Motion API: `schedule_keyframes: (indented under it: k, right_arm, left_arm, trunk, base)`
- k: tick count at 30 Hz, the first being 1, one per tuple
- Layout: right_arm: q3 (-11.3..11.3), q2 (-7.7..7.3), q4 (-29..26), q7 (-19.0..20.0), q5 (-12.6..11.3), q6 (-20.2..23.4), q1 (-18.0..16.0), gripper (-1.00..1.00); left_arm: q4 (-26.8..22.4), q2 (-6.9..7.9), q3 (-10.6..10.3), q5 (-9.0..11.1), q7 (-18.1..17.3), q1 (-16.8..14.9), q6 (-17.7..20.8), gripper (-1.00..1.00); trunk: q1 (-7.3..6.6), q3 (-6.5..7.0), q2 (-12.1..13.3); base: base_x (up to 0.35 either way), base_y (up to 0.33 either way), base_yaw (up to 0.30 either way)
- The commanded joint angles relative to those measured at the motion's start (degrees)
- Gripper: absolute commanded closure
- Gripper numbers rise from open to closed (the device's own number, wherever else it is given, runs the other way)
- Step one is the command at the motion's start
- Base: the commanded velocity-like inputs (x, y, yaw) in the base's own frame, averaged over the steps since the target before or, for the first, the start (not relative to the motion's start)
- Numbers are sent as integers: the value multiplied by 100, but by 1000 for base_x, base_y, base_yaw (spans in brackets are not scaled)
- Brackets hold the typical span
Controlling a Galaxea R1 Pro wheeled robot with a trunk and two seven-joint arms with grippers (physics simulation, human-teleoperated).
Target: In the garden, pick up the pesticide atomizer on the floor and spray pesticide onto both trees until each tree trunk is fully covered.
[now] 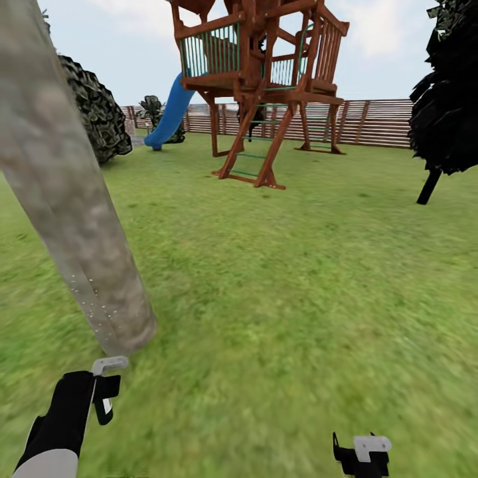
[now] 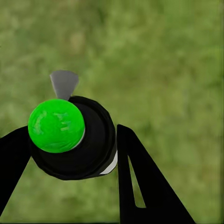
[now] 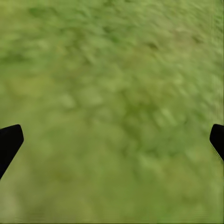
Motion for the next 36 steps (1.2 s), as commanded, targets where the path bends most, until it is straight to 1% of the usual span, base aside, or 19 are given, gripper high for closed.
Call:
schedule_keyframes:
  k: [1,8,21,36]
  right_arm:
    - [0,0,0,0,0,0,0,-100]
    - [0,0,0,0,0,0,0,-100]
    - [0,0,0,0,0,0,0,-100]
    - [0,0,0,0,0,0,0,-100]
  left_arm:
    - [0,0,0,-2,0,0,-1,100]
    - [0,8,2,-3,0,0,-1,100]
    - [0,9,8,-3,0,0,-1,100]
    - [0,18,9,-3,0,0,-1,100]
  trunk:
    - [0,0,0]
    - [0,0,0]
    - [0,0,0]
    - [0,0,0]
  base:
    - [90,-266,274]
    - [106,-265,255]
    - [138,-265,36]
    - [138,-265,258]
